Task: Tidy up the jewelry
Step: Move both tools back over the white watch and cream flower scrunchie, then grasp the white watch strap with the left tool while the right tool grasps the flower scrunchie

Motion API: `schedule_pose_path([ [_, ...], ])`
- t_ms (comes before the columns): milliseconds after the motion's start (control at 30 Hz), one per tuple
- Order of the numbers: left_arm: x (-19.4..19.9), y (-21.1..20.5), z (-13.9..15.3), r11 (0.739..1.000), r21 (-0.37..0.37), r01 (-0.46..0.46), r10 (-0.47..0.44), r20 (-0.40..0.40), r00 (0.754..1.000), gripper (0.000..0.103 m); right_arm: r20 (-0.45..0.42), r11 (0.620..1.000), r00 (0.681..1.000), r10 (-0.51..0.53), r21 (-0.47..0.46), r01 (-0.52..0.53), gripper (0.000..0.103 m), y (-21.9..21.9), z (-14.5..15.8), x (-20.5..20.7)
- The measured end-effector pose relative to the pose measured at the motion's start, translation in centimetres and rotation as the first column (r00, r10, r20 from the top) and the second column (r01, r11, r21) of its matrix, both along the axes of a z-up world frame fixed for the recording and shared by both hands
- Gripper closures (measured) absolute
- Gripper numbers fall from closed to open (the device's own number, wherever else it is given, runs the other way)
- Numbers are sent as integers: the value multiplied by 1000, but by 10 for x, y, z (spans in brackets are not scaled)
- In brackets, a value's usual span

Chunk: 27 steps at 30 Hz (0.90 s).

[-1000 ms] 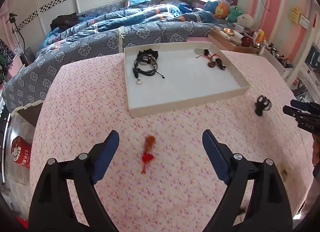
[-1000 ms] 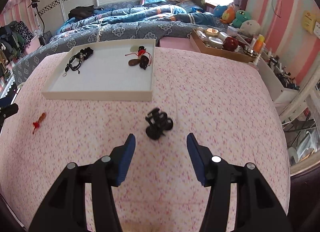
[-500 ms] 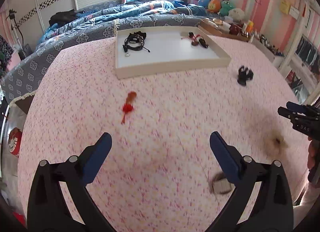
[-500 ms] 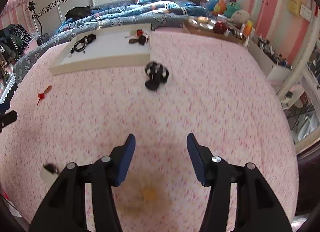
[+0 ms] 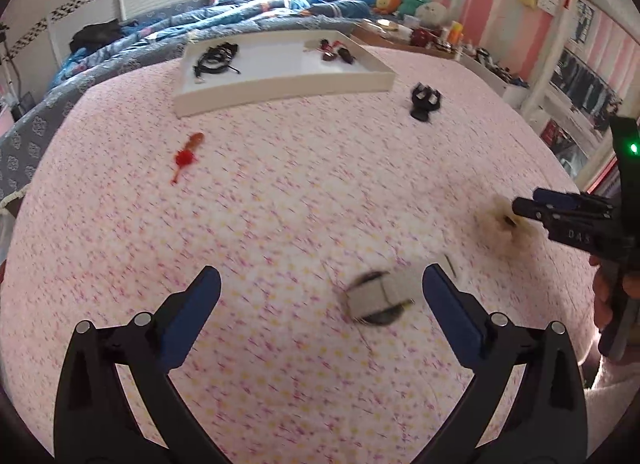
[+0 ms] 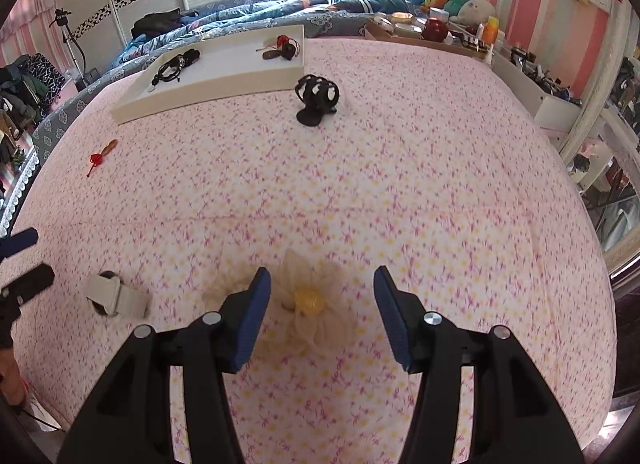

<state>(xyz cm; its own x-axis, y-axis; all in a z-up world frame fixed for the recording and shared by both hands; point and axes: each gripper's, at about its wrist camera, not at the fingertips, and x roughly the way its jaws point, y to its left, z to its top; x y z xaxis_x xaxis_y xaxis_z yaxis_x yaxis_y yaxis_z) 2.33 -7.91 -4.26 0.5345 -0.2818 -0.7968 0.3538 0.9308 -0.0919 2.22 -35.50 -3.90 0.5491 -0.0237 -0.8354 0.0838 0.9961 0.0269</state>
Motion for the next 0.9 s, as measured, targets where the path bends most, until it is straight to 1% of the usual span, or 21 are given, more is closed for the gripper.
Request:
schedule_pose_path([
  [100, -5, -5, -6, 1000, 9, 26, -26, -7, 1000, 3, -14, 1000, 1000, -4, 8, 4, 49, 0, -5, -3],
  [333, -8, -13, -22, 996, -1, 86, -86, -38, 996, 3, -32, 1000, 999, -6, -13, 6, 49, 3, -11, -4],
  [467, -5, -18, -30, 996, 22, 86, -85, -44, 995, 4, -35, 1000, 999, -4, -20, 4, 49, 4, -12, -3],
  [700, 0, -19, -35, 996, 29, 82, -81, -42, 996, 6, -41, 1000, 999, -4, -22, 3, 49, 4, -16, 0],
  [733, 0, -21, -36, 996, 32, 83, -82, -46, 996, 9, -41, 1000, 999, -3, -21, 2, 49, 4, -16, 1],
  [767, 2, -22, -38, 996, 35, 84, -83, -52, 995, 14, -42, 1000, 999, -1, -21, 0, 49, 4, -17, 1],
  [833, 3, -23, -41, 995, 36, 90, -88, -70, 994, 21, -45, 1000, 999, 2, -22, -3, 49, 4, -18, 2],
  [900, 5, -24, -43, 995, 39, 89, -86, -81, 993, 23, -48, 1000, 999, 4, -19, -5, 49, 4, -19, 3],
])
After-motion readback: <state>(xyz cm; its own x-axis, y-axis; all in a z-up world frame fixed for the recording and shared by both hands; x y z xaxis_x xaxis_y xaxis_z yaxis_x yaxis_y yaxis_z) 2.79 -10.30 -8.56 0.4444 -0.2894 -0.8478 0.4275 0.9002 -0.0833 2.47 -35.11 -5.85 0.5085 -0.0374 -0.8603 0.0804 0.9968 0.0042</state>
